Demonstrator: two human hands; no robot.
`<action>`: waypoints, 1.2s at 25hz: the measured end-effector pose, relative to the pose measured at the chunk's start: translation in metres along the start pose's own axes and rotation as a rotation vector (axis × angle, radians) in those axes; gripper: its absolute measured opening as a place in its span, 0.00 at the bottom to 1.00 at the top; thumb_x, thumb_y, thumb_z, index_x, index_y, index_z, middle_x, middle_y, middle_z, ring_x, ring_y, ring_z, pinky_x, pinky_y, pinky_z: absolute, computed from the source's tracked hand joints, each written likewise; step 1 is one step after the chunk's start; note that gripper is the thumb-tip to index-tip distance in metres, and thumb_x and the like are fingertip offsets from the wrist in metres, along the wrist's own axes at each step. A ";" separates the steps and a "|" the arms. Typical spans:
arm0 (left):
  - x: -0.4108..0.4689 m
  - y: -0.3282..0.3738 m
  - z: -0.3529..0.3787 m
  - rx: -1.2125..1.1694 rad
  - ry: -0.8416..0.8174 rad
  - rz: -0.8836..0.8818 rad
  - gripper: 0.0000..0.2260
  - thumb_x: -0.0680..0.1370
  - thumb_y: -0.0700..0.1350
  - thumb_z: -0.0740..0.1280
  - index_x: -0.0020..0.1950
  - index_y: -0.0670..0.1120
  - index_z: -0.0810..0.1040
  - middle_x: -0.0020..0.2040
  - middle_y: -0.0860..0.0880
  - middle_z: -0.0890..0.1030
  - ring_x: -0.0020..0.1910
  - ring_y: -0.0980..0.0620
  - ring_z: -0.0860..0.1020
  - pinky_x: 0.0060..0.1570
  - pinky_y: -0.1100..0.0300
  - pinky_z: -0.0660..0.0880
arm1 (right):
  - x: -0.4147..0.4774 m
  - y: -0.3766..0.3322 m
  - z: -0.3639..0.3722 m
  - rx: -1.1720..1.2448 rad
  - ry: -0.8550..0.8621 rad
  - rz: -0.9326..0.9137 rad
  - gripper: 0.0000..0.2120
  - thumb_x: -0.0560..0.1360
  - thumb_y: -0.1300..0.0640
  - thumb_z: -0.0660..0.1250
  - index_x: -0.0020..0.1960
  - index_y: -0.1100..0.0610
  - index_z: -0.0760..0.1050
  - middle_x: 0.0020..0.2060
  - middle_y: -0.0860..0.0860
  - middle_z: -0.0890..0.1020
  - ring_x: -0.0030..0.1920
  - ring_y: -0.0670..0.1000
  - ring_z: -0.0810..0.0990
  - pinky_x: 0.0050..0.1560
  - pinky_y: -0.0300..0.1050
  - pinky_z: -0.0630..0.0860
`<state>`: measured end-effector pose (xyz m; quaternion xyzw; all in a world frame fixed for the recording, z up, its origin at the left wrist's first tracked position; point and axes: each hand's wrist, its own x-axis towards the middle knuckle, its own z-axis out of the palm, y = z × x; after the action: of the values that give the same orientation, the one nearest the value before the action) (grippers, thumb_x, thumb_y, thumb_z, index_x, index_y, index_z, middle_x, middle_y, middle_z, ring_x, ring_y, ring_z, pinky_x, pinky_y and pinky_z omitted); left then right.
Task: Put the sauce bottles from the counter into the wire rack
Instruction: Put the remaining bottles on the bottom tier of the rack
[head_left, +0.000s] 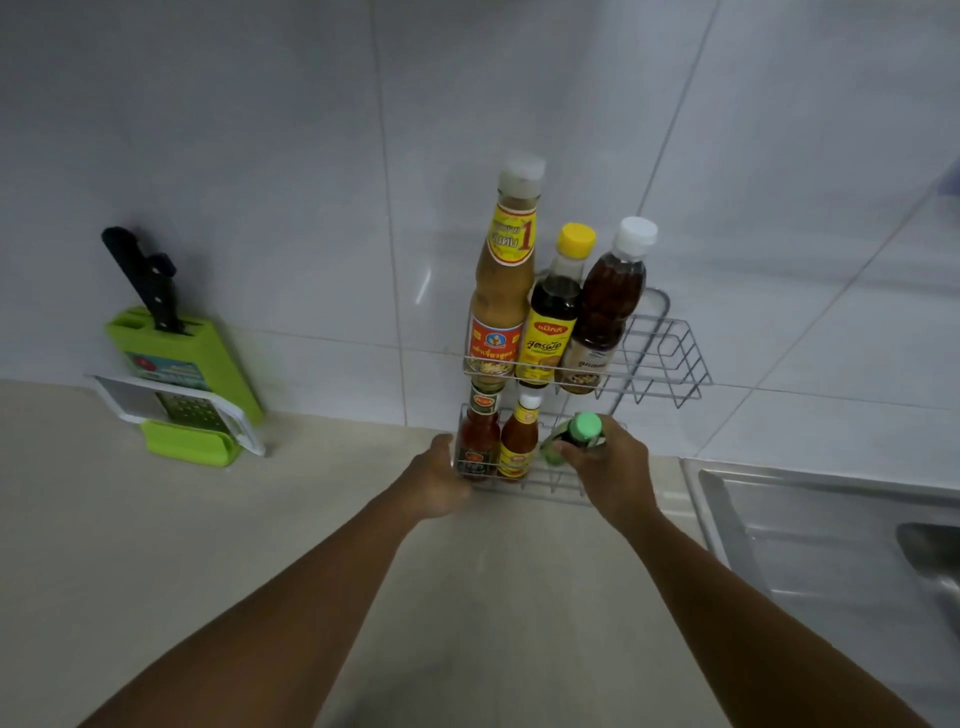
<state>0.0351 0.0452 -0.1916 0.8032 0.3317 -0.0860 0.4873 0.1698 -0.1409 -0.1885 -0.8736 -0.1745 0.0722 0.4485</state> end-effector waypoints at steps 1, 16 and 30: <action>0.006 -0.001 0.002 0.009 -0.005 0.009 0.35 0.77 0.39 0.68 0.80 0.46 0.55 0.76 0.42 0.69 0.73 0.41 0.70 0.62 0.53 0.73 | 0.008 0.005 0.005 -0.036 -0.024 0.013 0.13 0.72 0.53 0.78 0.53 0.55 0.80 0.42 0.46 0.82 0.46 0.51 0.80 0.41 0.35 0.71; 0.027 -0.016 0.002 -0.015 -0.076 0.005 0.34 0.77 0.40 0.68 0.80 0.46 0.56 0.79 0.45 0.66 0.75 0.43 0.68 0.68 0.56 0.70 | 0.026 0.029 0.028 -0.359 -0.130 -0.014 0.25 0.69 0.37 0.77 0.56 0.54 0.81 0.47 0.53 0.87 0.48 0.55 0.84 0.46 0.49 0.79; -0.101 -0.168 -0.095 0.070 -0.259 0.001 0.30 0.74 0.20 0.57 0.69 0.46 0.71 0.59 0.39 0.74 0.48 0.55 0.79 0.42 0.63 0.75 | -0.110 -0.010 0.049 -0.104 -0.033 -0.396 0.21 0.70 0.64 0.71 0.63 0.57 0.77 0.55 0.56 0.81 0.56 0.56 0.79 0.59 0.55 0.76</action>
<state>-0.1634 0.1313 -0.2185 0.8020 0.2626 -0.2002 0.4977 0.0512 -0.1390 -0.2122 -0.8428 -0.3538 -0.0122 0.4054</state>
